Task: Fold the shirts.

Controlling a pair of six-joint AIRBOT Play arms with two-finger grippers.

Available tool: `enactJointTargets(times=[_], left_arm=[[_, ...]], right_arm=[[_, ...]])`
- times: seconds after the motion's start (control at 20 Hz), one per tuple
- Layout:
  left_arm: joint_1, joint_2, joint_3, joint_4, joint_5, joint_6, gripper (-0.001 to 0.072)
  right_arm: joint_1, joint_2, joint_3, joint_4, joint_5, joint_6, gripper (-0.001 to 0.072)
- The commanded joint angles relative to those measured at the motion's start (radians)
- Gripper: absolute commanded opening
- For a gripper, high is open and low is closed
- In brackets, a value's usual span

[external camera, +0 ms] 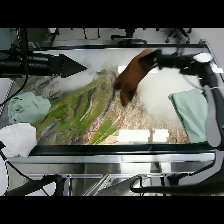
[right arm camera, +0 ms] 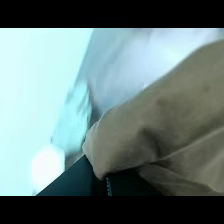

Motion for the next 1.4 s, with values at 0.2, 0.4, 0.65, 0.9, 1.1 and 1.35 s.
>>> enactJointTargets(times=[0.2,0.4,0.65,0.9,1.1,1.35], left_arm=[[0.000,0.001,0.000,0.000,-0.012,-0.002,0.0021],[-0.001,0.000,0.000,0.000,-0.011,-0.002,0.0021],[-0.001,0.000,0.000,0.001,-0.011,-0.002,0.0021],[-0.001,0.000,0.000,0.001,-0.011,-0.002,0.0021],[-0.001,0.000,0.000,0.001,-0.012,-0.002,0.0021],[-0.001,0.000,-0.001,0.009,-0.024,0.010,0.0021]], right_arm=[[-0.383,0.095,0.142,-0.409,-0.009,0.543,0.0017],[-0.515,0.098,0.142,-0.564,0.242,0.705,0.0016],[-0.547,0.156,0.142,-0.974,0.584,0.755,0.0015],[-0.548,0.269,0.067,-1.215,0.690,0.782,0.0017],[-0.548,0.356,-0.172,-1.309,0.689,0.784,0.0017],[-0.548,0.394,-0.532,-1.381,0.549,0.784,0.0080]])
